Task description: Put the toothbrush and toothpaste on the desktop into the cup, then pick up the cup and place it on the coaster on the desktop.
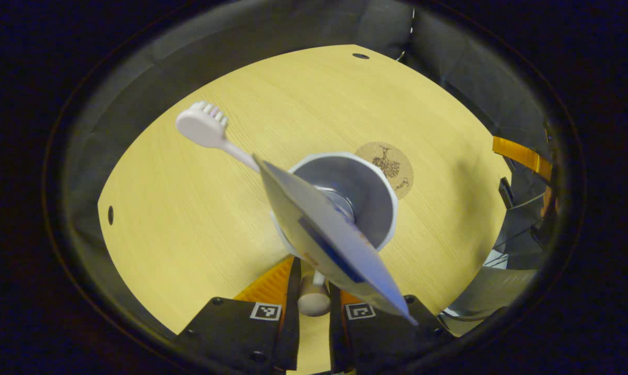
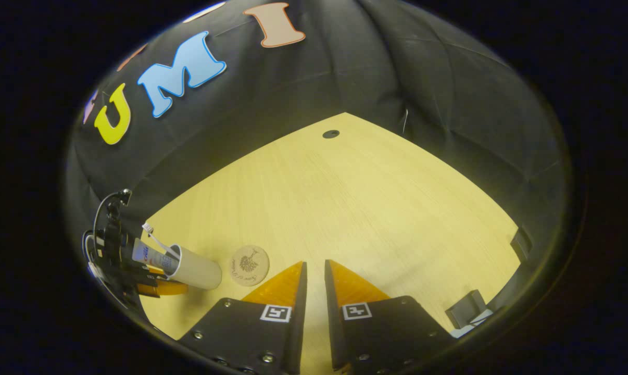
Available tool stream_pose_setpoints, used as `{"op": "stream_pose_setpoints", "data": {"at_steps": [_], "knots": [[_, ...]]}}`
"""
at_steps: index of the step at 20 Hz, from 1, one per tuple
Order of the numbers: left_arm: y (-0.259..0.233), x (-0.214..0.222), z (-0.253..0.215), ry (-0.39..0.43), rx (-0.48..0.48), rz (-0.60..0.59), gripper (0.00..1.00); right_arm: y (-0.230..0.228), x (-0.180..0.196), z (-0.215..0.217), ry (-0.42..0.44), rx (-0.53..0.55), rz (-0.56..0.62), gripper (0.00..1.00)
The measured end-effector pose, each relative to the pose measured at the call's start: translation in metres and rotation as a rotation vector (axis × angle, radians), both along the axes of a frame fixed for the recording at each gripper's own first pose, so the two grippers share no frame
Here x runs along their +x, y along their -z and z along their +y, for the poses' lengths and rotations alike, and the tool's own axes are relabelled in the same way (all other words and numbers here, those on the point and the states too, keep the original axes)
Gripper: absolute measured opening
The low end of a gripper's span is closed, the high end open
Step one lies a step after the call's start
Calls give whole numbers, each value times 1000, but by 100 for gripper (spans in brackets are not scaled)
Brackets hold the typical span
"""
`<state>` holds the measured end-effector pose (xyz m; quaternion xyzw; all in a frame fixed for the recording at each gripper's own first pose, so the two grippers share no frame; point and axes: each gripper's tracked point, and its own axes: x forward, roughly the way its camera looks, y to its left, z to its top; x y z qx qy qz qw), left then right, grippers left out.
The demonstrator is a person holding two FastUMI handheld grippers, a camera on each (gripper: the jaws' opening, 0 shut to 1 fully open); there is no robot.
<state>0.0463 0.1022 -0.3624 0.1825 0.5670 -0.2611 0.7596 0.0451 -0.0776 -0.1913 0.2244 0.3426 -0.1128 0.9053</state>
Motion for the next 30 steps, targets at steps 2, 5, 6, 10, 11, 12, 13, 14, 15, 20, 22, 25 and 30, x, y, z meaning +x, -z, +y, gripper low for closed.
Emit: {"op": "stream_pose_setpoints", "data": {"at_steps": [2,5,6,10,11,12,13,14,15,20,22,25,30], "knots": [[-6,-3,-3,13,-6,-13,30,4,1,1,-4,3,2,21],[-15,-3,-18,30,-20,-31,30,6,-1,3,-12,8,4,21],[-18,-4,-23,30,-27,-33,30,6,-2,3,-15,10,4,21],[-35,-17,-35,65,-39,-35,30,3,-1,3,-15,7,2,21],[-40,-20,-39,75,-40,-36,30,4,-1,2,-12,8,3,21],[-42,-21,-40,87,-43,-36,30,3,-2,0,-7,10,3,21],[-44,-22,-40,98,-46,-37,29,5,-3,-2,-1,13,5,21],[-42,-21,-36,109,-50,-38,29,7,-5,-6,5,16,6,21],[-41,-21,-34,120,-52,-38,29,9,-7,-8,11,19,7,21],[-42,-21,-30,155,-52,-32,29,11,-14,-21,40,28,13,21],[-46,-16,-30,164,-51,-28,29,13,-15,-26,51,34,15,21],[-46,-13,-28,166,-42,-31,29,16,-17,-32,63,43,21,21],[-47,-11,-29,160,-44,-39,30,17,-18,-34,59,48,26,21]]}}
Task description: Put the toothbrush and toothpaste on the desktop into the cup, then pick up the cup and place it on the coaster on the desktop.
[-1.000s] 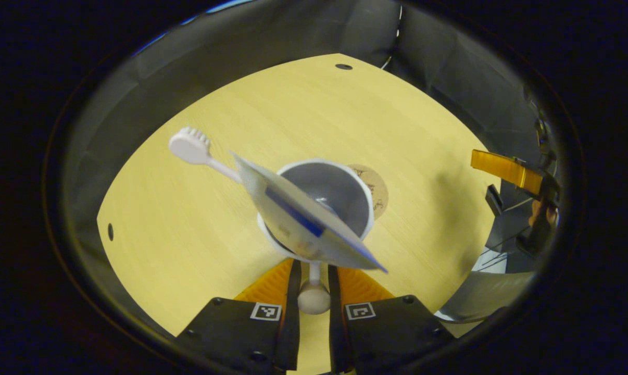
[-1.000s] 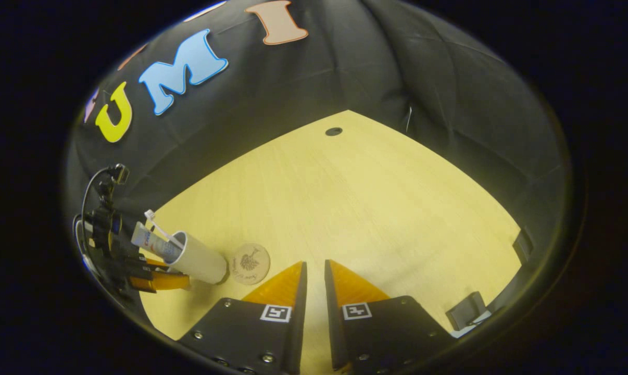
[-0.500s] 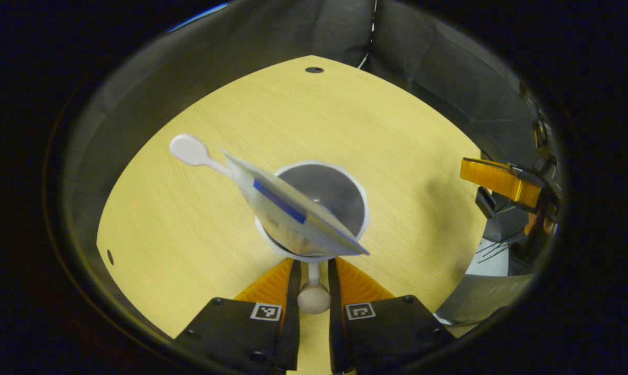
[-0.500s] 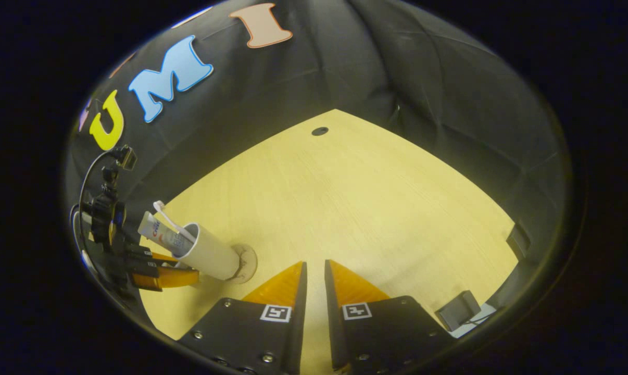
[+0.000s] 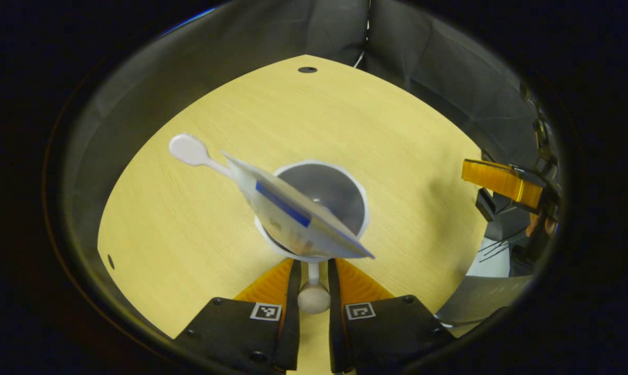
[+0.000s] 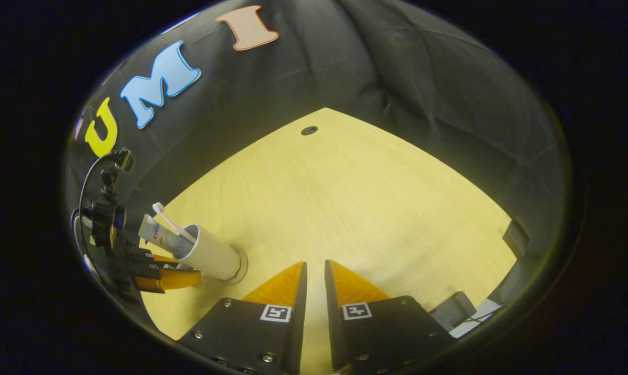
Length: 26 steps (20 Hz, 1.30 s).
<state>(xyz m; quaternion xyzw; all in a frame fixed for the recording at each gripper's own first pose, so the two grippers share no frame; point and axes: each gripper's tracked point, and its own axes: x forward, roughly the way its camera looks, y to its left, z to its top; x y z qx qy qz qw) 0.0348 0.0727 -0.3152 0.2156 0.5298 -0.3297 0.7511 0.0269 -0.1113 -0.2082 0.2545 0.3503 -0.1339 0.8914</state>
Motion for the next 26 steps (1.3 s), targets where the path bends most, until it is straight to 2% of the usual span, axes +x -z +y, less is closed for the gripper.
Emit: {"op": "stream_pose_setpoints", "data": {"at_steps": [3,8,10,14,18,21,23,26], "knots": [[5,-6,-2,-15,7,-2,31,-1,3,4,-16,-1,-4,21],[6,-23,-2,-69,-21,-13,46,-9,14,15,-66,-7,-18,21],[0,-27,3,-113,-36,-38,52,-14,17,24,-95,-8,-27,21],[-18,-31,18,-226,-104,-128,52,-36,22,40,-169,-47,-69,21],[-55,-42,33,-341,-183,-270,53,-72,32,61,-248,-101,-134,21],[-94,-38,46,-442,-271,-399,53,-113,47,73,-299,-181,-221,22],[-128,-31,50,-495,-326,-520,53,-151,56,82,-322,-224,-300,21],[-167,-27,55,-531,-409,-710,53,-207,67,92,-344,-269,-421,21]]}}
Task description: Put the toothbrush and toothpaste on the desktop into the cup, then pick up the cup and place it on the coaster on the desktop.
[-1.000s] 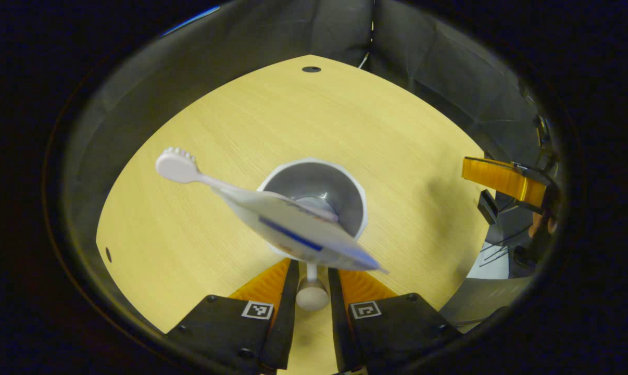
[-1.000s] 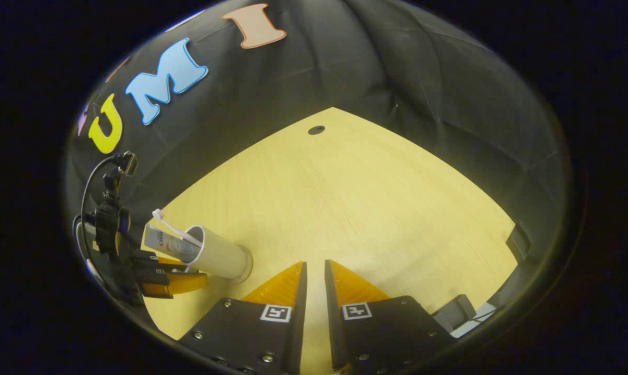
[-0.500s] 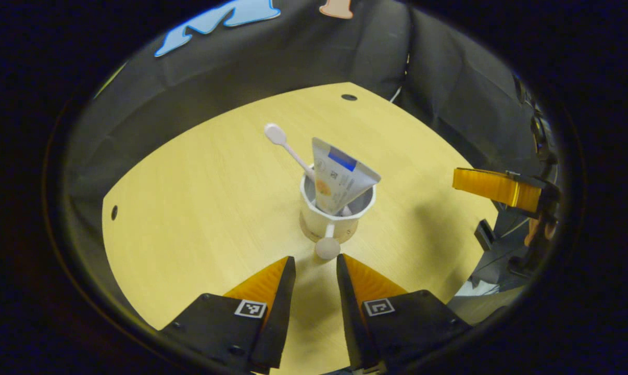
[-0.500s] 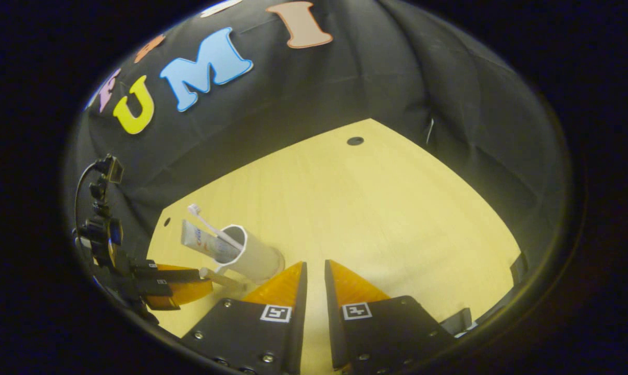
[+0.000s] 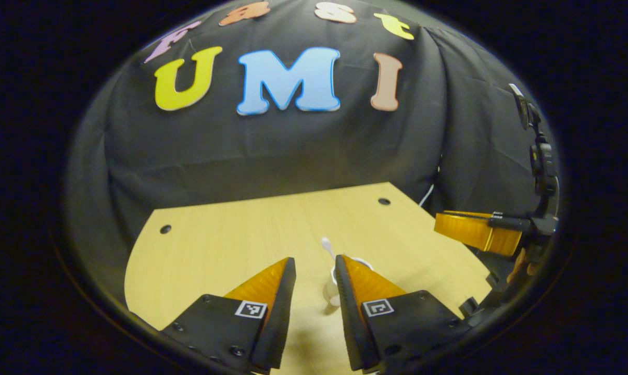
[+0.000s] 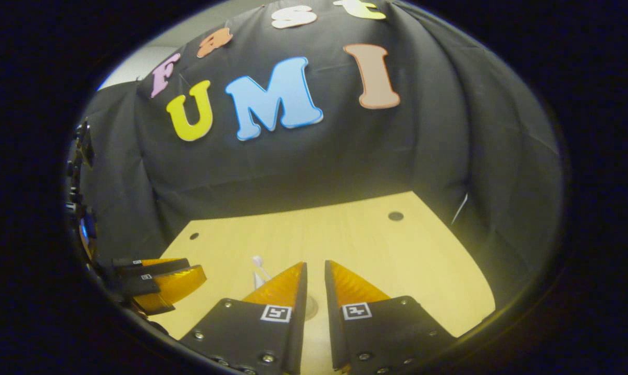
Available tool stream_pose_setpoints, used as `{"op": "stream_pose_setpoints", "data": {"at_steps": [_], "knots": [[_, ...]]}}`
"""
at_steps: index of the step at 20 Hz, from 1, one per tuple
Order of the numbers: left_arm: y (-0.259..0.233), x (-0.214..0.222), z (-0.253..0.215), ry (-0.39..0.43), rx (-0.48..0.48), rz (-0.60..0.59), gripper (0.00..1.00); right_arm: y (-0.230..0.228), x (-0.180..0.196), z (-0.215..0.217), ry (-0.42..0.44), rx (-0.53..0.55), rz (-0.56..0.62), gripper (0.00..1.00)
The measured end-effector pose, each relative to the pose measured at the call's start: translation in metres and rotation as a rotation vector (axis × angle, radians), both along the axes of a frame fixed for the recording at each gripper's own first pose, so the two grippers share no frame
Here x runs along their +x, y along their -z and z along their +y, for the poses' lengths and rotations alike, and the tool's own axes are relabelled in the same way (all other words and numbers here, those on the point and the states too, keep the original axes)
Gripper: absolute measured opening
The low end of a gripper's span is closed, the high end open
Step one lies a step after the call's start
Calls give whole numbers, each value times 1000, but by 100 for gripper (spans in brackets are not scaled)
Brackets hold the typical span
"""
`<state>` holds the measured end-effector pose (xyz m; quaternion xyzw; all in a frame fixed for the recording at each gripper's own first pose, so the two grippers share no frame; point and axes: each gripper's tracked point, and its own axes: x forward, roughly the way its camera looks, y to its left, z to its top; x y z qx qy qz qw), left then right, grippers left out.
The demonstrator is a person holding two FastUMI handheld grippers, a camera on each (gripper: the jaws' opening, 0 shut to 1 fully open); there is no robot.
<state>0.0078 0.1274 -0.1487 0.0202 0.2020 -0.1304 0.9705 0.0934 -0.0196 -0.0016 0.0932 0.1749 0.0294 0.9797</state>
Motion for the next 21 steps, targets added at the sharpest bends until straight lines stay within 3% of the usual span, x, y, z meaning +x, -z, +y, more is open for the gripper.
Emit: {"op": "stream_pose_setpoints", "data": {"at_steps": [6,10,15,19,21], "knots": [[-35,-12,20,-71,-31,-257,53,-96,10,6,-23,-31,-226,17],[-45,-15,22,-127,-76,-372,53,-146,0,14,-19,-42,-327,21],[-57,-27,19,-186,-68,-535,52,-163,-9,23,-4,-87,-411,21],[-61,-27,19,-186,-61,-542,52,-166,-11,25,-1,-81,-420,17],[-60,-27,19,-183,-66,-538,52,-168,-10,24,7,-74,-422,21]]}}
